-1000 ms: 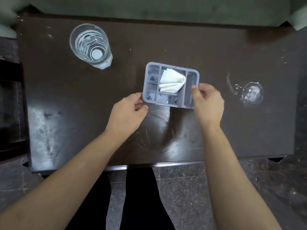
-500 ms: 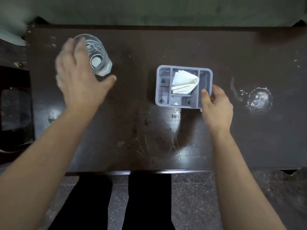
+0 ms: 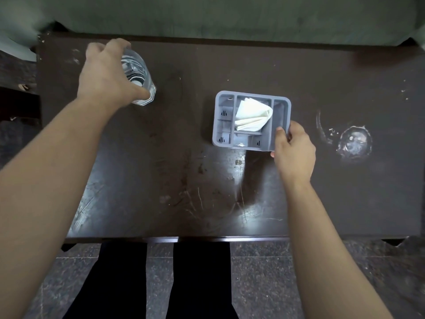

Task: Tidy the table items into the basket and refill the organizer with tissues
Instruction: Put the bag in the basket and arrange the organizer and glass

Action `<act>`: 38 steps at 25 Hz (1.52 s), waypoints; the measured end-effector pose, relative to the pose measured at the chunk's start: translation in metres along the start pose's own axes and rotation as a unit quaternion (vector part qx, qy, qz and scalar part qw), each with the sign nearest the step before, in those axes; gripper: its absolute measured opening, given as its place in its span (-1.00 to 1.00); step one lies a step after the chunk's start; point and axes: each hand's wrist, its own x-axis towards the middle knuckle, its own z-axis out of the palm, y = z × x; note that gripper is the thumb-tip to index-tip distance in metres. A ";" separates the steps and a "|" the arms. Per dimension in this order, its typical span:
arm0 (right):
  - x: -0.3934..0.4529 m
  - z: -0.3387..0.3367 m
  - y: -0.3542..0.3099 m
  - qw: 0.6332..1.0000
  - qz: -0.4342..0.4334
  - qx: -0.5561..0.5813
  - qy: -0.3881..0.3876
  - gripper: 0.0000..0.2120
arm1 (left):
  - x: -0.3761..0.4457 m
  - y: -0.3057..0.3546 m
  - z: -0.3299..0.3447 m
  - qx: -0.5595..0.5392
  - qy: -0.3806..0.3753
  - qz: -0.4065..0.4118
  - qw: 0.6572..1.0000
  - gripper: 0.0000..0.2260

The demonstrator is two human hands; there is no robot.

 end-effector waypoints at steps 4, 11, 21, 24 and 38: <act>-0.003 0.001 -0.001 1.000 -0.005 0.030 -0.002 -0.85 | -0.023 0.005 0.007 -0.011 -0.009 0.026 1.000 -0.27; -0.016 0.004 -0.005 1.000 -0.013 0.018 -0.014 -0.78 | -0.089 0.020 0.036 -0.023 -0.031 0.036 0.999 -0.27; -0.026 -0.006 0.009 0.999 0.016 -0.028 0.006 -0.83 | -0.110 0.027 0.055 0.020 -0.056 0.054 0.997 -0.24; -0.023 -0.009 0.007 0.999 0.024 -0.032 0.010 -0.79 | -0.103 0.031 0.057 0.027 -0.057 0.063 0.996 -0.24; -0.029 -0.002 0.007 0.997 0.067 -0.038 0.032 -0.81 | -0.106 0.039 0.058 0.048 -0.072 0.063 0.994 -0.25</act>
